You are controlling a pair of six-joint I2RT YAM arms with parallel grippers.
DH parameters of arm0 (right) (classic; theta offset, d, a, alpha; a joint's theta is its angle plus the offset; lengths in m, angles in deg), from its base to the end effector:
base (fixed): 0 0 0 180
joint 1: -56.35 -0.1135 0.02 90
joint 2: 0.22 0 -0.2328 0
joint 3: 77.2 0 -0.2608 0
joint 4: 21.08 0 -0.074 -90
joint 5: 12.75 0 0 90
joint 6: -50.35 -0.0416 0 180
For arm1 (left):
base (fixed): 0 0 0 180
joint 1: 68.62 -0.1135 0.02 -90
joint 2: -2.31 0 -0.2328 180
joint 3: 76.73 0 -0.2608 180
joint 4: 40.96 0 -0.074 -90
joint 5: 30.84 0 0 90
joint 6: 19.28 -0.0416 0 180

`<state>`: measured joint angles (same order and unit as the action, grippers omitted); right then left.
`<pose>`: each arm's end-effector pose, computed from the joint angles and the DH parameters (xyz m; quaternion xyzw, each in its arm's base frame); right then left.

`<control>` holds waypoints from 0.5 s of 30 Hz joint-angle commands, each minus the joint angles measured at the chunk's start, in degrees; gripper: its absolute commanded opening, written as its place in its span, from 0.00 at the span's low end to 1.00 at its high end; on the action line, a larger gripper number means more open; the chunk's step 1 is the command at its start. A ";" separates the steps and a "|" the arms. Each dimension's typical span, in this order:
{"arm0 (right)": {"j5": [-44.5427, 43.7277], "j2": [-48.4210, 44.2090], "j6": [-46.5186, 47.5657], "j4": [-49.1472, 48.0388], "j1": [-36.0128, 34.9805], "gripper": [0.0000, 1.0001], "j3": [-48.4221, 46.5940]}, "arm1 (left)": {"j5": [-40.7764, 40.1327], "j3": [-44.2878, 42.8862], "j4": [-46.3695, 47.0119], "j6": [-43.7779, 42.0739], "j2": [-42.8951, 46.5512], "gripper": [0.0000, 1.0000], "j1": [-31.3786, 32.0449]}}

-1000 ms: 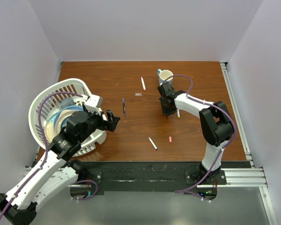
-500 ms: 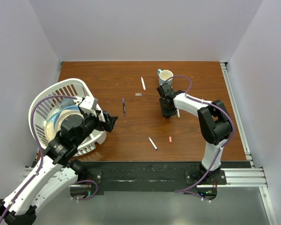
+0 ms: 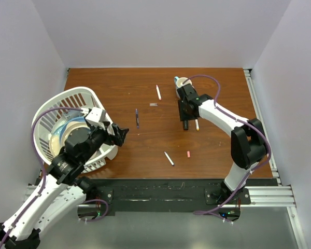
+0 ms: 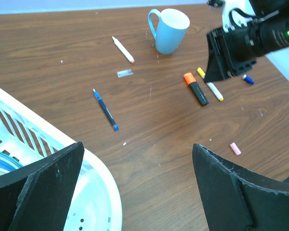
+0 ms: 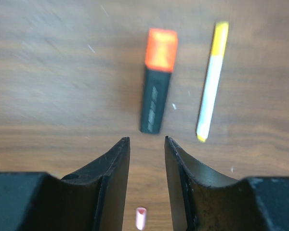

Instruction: Insert the pens into the pen caps

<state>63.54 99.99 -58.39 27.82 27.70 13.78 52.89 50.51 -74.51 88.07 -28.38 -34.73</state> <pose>0.3331 0.1707 0.1928 -0.0522 0.9583 -0.0026 0.2810 0.1474 -0.0936 0.3074 0.0770 0.7701 -0.2350 0.5881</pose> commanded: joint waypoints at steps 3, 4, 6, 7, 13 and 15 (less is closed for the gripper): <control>-0.17 6.92 3.18 0.18 -2.12 0.40 -18.10 | -2.00 0.53 2.85 -1.26 2.57 1.00 0.30; -0.08 8.33 3.19 0.09 -2.38 0.40 -20.14 | -2.00 0.53 2.94 -1.35 2.66 1.00 0.30; 0.09 12.46 3.10 -0.70 -2.64 0.40 -25.75 | -2.35 0.44 2.76 -1.26 2.92 1.00 0.30; -0.08 13.78 3.18 -1.22 -2.99 0.40 -27.53 | -2.53 0.44 2.67 -1.26 3.10 1.00 0.21; -4.30 26.61 3.36 -3.77 -3.70 0.40 -40.71 | -1.83 1.32 3.64 -1.17 4.33 1.00 0.30; -4.57 30.99 3.54 -4.30 -3.70 0.40 -45.53 | -1.65 1.06 3.29 -1.17 3.72 1.00 0.30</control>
<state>62.10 125.06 -55.85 25.52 23.99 -23.62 51.28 51.40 -74.12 88.02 -24.32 -34.73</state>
